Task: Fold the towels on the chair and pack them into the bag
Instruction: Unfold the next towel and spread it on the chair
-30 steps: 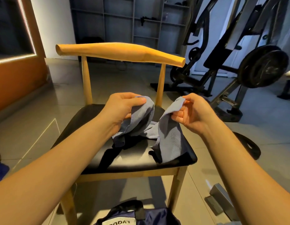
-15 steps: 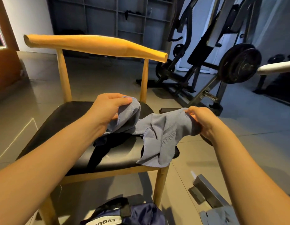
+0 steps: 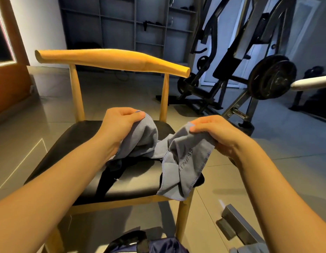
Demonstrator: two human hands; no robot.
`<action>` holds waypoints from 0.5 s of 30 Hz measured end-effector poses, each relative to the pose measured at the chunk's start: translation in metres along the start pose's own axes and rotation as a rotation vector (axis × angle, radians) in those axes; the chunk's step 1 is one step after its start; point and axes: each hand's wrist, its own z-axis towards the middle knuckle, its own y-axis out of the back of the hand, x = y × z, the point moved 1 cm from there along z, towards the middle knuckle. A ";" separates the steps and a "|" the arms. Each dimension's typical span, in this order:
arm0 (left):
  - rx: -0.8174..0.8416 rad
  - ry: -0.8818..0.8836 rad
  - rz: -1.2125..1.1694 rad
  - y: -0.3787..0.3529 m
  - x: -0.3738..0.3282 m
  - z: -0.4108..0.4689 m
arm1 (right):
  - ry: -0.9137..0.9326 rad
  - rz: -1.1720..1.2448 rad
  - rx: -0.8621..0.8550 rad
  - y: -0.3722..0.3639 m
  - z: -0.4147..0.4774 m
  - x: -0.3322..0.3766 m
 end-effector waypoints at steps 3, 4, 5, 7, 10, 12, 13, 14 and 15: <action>0.023 -0.108 0.407 0.022 0.014 0.015 | -0.106 -0.153 0.297 0.011 -0.007 -0.002; 0.062 -0.089 0.532 0.030 0.021 0.020 | -0.144 -0.296 0.328 0.013 -0.006 -0.007; 0.104 -0.029 0.646 0.039 0.029 0.024 | -0.176 -0.466 0.307 0.013 -0.002 -0.014; 0.118 0.028 1.020 0.048 0.033 0.020 | -0.166 -0.758 0.139 0.009 0.008 -0.023; -0.194 -0.266 1.066 0.052 0.008 0.019 | 0.064 -1.033 -0.271 -0.001 0.017 -0.013; -0.220 -0.387 0.522 0.051 -0.017 0.018 | 0.289 -0.988 -0.608 -0.002 0.010 0.004; -0.203 -0.427 0.294 0.050 -0.029 0.015 | 0.394 -0.881 -0.727 -0.003 0.007 0.013; -0.187 -0.460 0.163 0.048 -0.039 0.010 | 0.472 -0.760 -0.788 -0.003 0.004 0.020; -0.167 -0.489 0.105 0.048 -0.045 0.005 | 0.517 -0.663 -0.790 -0.004 0.004 0.024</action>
